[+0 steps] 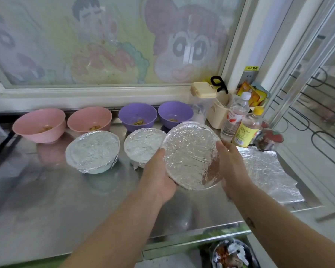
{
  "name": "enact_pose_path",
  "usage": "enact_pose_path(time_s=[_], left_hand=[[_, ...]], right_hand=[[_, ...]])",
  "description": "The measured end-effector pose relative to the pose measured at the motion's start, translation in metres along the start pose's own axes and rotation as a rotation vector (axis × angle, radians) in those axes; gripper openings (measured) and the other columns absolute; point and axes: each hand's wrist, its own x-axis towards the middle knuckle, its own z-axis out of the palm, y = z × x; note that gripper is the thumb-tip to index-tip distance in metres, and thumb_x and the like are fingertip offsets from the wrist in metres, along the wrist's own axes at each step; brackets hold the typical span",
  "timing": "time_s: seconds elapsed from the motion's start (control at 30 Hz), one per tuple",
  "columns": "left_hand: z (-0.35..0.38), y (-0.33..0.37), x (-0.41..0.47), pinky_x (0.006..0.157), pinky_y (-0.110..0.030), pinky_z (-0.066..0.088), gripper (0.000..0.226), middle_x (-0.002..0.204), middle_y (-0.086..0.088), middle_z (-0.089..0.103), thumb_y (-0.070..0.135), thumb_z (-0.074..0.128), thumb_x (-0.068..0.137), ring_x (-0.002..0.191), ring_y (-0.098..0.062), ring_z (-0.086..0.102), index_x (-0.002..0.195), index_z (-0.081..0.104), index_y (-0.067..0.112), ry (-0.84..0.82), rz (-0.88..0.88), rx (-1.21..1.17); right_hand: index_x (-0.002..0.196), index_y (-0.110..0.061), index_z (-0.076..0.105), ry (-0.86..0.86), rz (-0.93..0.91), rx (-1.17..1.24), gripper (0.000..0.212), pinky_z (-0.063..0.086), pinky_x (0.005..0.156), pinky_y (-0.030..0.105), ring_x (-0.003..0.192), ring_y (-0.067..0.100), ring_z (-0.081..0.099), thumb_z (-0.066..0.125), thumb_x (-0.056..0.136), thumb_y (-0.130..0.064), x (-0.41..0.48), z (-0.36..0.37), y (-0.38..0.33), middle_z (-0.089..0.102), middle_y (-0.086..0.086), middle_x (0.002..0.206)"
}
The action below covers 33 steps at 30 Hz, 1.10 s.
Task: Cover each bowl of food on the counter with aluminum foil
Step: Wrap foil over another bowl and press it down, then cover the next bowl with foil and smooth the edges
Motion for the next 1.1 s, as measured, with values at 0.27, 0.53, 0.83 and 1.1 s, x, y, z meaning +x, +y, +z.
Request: enact_pose_path(time_s=[0.27,0.53,0.83,1.1], left_hand=[[-0.039,0.129,-0.043,0.080,-0.040,0.057,0.034,0.115,-0.013,0.072,0.025,0.041,0.101,0.096,-0.028,0.071,0.118,0.067,0.010,-0.107,0.154,0.097],[-0.187,0.237,-0.069,0.085,-0.040,0.054,0.038,0.127,-0.014,0.065,0.025,0.045,0.100,0.104,-0.026,0.066,0.133,0.059,0.013,0.053,0.182,0.122],[-0.322,0.285,-0.059,0.071,-0.044,0.062,0.042,0.110,-0.019,0.072,0.026,0.043,0.103,0.090,-0.032,0.073,0.101,0.076,0.000,0.224,0.010,0.114],[-0.363,0.284,-0.032,0.111,-0.055,0.039,0.048,0.128,-0.020,0.065,0.025,0.060,0.079,0.122,-0.036,0.059,0.120,0.070,0.001,0.199,-0.121,0.155]], right_hand=[[0.126,-0.033,0.059,-0.212,-0.140,0.035,0.054,0.052,0.099,0.052,0.108,0.020,0.069,0.058,0.079,-0.059,-0.017,0.101,-0.068,0.071,-0.003,0.118],[0.125,-0.029,0.057,-0.467,-0.025,-0.011,0.026,0.051,0.091,0.044,0.109,0.023,0.066,0.058,0.101,-0.040,-0.057,0.267,-0.058,0.067,-0.003,0.122],[0.139,-0.027,0.050,-0.615,0.260,-0.110,0.068,0.055,0.096,0.056,0.115,0.025,0.064,0.057,0.081,-0.062,-0.089,0.399,0.011,0.065,-0.003,0.130],[0.146,-0.014,0.044,-0.560,0.410,-0.191,0.053,0.047,0.108,0.050,0.123,0.026,0.058,0.054,0.101,-0.042,-0.083,0.436,0.041,0.058,0.004,0.135]])
